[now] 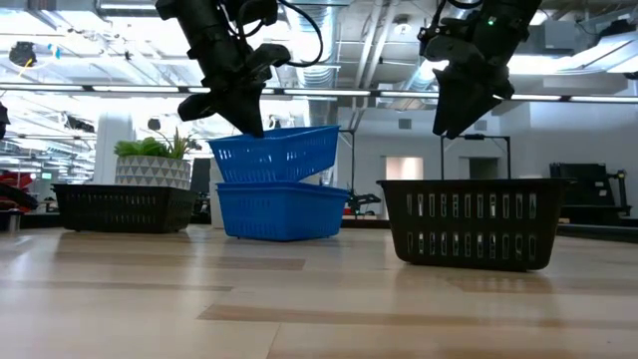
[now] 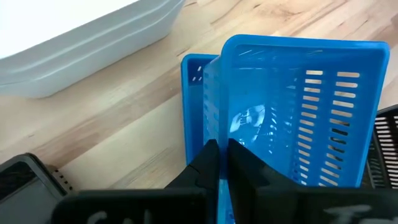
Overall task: Stack baskets by color
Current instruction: Stack the bottom blue bin on top of the other stacked blue bins
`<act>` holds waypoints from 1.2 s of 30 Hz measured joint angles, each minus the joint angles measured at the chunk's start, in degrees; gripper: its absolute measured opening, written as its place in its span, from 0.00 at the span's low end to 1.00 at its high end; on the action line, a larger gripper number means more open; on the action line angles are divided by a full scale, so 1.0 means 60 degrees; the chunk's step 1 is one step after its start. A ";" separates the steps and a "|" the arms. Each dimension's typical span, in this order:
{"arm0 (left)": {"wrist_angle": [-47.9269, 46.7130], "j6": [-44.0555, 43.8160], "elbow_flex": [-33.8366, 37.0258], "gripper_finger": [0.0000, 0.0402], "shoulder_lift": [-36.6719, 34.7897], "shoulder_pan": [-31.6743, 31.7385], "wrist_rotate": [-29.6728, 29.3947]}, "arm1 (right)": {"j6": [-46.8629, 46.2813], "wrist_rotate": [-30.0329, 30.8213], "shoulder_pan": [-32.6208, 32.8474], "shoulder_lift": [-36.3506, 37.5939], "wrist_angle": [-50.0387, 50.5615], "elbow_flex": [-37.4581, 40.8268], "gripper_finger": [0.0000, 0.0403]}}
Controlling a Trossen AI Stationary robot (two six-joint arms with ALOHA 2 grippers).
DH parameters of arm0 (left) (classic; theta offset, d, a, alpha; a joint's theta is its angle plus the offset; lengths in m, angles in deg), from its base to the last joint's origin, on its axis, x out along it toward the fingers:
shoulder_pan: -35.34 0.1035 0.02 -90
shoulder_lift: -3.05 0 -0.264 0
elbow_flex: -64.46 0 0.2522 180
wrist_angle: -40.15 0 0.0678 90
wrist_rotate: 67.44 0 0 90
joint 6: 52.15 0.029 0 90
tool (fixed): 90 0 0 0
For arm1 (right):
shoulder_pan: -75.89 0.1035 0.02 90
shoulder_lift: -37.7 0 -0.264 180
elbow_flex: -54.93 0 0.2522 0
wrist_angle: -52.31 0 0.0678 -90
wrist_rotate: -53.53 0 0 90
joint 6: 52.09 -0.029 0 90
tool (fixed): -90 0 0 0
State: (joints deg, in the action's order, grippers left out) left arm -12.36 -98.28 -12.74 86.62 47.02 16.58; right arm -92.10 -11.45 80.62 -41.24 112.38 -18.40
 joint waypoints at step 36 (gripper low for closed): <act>0.0026 0.0102 0.0000 0.00 0.0000 -0.0004 0.0427 | 0.0025 -0.0004 0.0000 -0.0003 -0.0001 0.0000 0.59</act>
State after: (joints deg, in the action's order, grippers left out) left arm -12.20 -97.67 -12.74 86.62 47.00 19.14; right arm -91.94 -11.47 80.62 -41.26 112.37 -18.40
